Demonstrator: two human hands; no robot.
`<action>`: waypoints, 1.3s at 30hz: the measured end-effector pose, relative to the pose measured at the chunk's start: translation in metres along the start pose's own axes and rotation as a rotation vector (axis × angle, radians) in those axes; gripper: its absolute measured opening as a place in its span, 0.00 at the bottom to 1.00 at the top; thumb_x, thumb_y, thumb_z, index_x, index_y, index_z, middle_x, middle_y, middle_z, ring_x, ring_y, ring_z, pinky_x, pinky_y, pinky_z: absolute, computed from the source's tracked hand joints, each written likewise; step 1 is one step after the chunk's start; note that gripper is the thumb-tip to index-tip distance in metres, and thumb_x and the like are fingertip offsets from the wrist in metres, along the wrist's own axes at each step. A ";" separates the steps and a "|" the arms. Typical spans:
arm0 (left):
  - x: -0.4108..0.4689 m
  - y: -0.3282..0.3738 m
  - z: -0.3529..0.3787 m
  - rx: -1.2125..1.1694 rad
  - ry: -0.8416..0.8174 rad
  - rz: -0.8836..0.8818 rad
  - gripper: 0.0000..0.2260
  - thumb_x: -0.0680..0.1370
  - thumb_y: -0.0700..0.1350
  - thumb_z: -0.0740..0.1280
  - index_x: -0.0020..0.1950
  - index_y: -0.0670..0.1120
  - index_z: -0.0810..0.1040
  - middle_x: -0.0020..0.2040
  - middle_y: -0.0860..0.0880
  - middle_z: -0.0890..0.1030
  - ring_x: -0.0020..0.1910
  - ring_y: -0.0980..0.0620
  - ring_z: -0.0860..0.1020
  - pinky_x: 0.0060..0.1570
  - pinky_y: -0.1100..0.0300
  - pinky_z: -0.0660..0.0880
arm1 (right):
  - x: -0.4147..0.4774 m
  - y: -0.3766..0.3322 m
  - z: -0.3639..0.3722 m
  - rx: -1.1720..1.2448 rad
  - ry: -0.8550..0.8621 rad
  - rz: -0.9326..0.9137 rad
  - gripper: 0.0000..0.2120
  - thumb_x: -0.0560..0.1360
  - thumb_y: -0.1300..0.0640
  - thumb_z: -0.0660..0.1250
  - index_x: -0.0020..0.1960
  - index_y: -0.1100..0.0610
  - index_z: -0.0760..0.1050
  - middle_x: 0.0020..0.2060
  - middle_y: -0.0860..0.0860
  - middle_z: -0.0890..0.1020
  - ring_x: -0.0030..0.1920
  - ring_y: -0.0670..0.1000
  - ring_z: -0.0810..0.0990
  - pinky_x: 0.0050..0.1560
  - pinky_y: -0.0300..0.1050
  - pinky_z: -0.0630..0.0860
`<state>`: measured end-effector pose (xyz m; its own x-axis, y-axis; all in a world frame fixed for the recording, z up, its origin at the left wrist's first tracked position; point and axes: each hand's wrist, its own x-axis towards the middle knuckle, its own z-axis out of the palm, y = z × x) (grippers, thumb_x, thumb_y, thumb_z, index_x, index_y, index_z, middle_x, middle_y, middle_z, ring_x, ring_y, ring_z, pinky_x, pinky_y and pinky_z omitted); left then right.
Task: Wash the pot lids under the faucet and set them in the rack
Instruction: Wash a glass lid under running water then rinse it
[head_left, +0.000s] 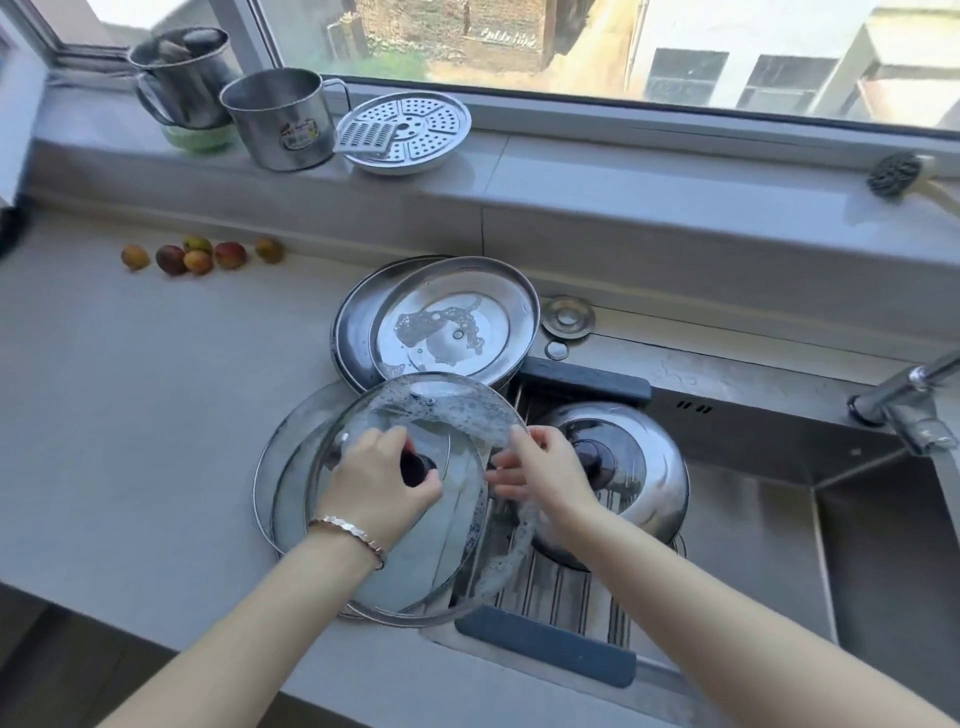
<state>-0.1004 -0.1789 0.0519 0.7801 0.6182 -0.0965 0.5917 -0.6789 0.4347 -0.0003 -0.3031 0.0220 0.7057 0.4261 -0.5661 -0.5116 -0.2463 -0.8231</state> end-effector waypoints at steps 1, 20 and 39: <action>-0.005 0.015 0.000 -0.006 0.008 0.063 0.10 0.70 0.48 0.70 0.44 0.43 0.74 0.42 0.48 0.71 0.47 0.45 0.74 0.43 0.62 0.64 | -0.005 -0.004 -0.013 0.045 0.002 0.023 0.09 0.81 0.54 0.55 0.49 0.59 0.69 0.35 0.55 0.77 0.29 0.49 0.79 0.30 0.39 0.77; -0.032 0.201 0.117 -1.128 -0.688 -0.649 0.25 0.76 0.63 0.58 0.41 0.40 0.75 0.30 0.45 0.79 0.25 0.51 0.78 0.29 0.61 0.78 | -0.060 0.032 -0.308 0.266 0.463 0.094 0.15 0.79 0.45 0.56 0.45 0.56 0.72 0.21 0.50 0.75 0.18 0.44 0.75 0.18 0.32 0.70; -0.010 0.296 0.147 -1.223 -0.321 -0.570 0.22 0.77 0.57 0.60 0.32 0.42 0.69 0.25 0.46 0.68 0.18 0.52 0.67 0.19 0.65 0.72 | 0.048 -0.009 -0.393 -0.191 0.508 0.299 0.19 0.79 0.47 0.55 0.56 0.62 0.71 0.32 0.56 0.75 0.28 0.53 0.74 0.30 0.42 0.73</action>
<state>0.0967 -0.4440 0.0500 0.6047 0.4591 -0.6508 0.4191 0.5115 0.7502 0.2308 -0.6230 -0.0154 0.7143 -0.1417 -0.6854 -0.6600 -0.4623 -0.5922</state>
